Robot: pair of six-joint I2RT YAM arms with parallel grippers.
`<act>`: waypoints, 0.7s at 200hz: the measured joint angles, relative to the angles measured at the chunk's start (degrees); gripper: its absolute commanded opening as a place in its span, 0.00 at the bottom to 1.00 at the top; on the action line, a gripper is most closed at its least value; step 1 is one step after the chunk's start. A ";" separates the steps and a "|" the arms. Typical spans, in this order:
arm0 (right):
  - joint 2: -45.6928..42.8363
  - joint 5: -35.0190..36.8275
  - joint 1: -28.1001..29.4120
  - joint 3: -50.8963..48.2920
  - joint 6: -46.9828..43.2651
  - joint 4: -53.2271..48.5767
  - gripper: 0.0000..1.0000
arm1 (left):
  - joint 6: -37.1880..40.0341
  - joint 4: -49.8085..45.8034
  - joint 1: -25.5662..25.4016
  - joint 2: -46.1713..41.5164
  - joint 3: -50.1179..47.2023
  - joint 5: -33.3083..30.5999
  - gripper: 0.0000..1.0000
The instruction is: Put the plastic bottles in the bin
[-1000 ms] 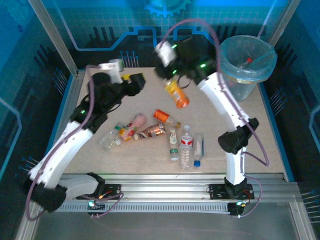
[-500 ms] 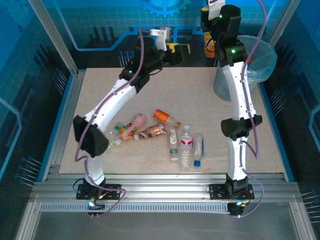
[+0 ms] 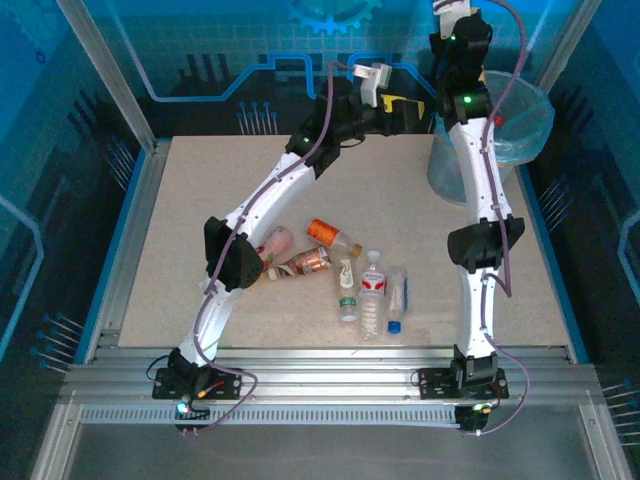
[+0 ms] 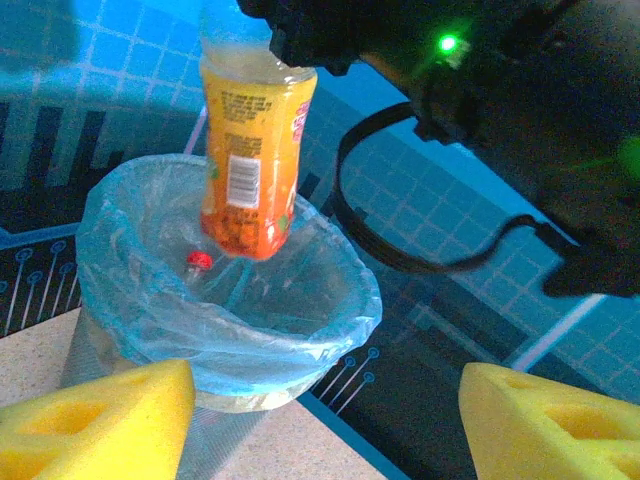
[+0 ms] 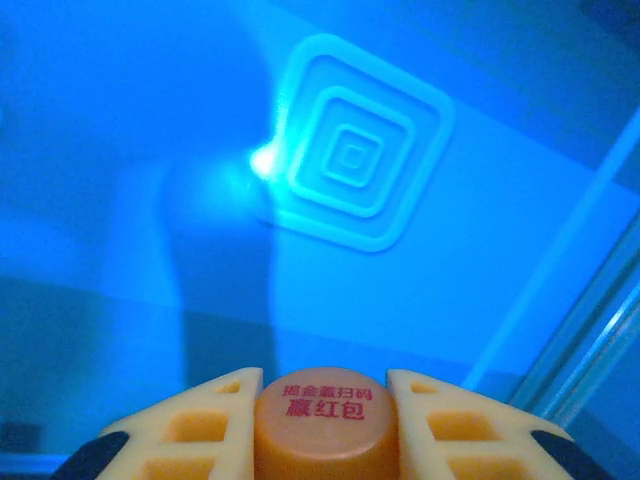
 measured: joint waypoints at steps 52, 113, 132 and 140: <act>9.53 4.33 -1.60 4.52 -10.49 11.54 0.00 | 0.00 1.66 0.11 0.02 -0.44 -1.51 0.72; 12.46 6.21 0.24 4.52 -18.45 19.04 0.00 | -0.04 2.91 0.22 0.33 -0.48 -2.58 0.73; 12.46 7.06 0.17 4.52 -15.37 18.49 0.00 | -0.04 3.26 0.26 0.35 -0.48 -2.62 0.72; 12.44 7.45 0.13 4.37 -13.27 17.77 0.00 | -0.04 3.26 0.26 0.35 -0.48 -2.64 0.73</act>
